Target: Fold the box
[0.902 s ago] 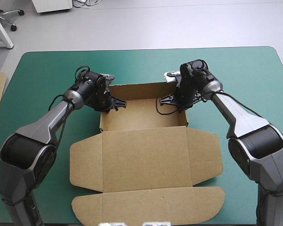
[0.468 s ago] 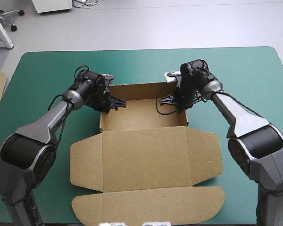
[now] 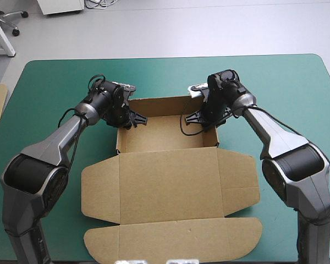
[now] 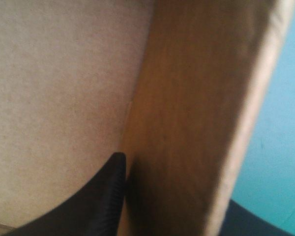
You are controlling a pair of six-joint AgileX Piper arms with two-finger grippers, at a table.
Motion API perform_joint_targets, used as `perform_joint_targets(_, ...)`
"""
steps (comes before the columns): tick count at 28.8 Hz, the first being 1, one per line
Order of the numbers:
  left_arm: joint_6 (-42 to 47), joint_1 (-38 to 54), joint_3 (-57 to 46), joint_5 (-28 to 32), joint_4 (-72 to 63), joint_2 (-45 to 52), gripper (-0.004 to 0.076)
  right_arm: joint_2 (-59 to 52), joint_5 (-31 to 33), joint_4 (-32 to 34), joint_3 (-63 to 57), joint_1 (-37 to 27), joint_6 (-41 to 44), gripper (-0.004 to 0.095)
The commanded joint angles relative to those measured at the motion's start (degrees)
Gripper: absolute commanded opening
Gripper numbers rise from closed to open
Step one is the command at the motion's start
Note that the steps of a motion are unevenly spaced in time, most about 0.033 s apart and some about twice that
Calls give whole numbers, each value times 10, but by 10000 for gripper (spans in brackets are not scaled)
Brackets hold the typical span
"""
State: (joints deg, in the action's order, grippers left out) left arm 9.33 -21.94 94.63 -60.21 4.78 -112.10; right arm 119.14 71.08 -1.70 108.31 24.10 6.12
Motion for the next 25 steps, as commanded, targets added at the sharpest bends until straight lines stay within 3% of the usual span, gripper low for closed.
perform_joint_targets(1, -1, -2, 37, 9, 5, 28, 407, -34, 3, 6, 39, 1, -11, 446)
perform_joint_targets(4, -1, -2, 50, 3, 4, 28, 425, -34, 3, 4, 55, 1, -11, 486)
perform_joint_targets(16, -2, -2, 105, -3, 3, 28, 425, -37, 3, 10, 90, 1, -13, 485)
perform_joint_targets(25, -28, -2, 203, -67, 3, 31, 424, -94, 4, 66, 133, -5, -16, 484)
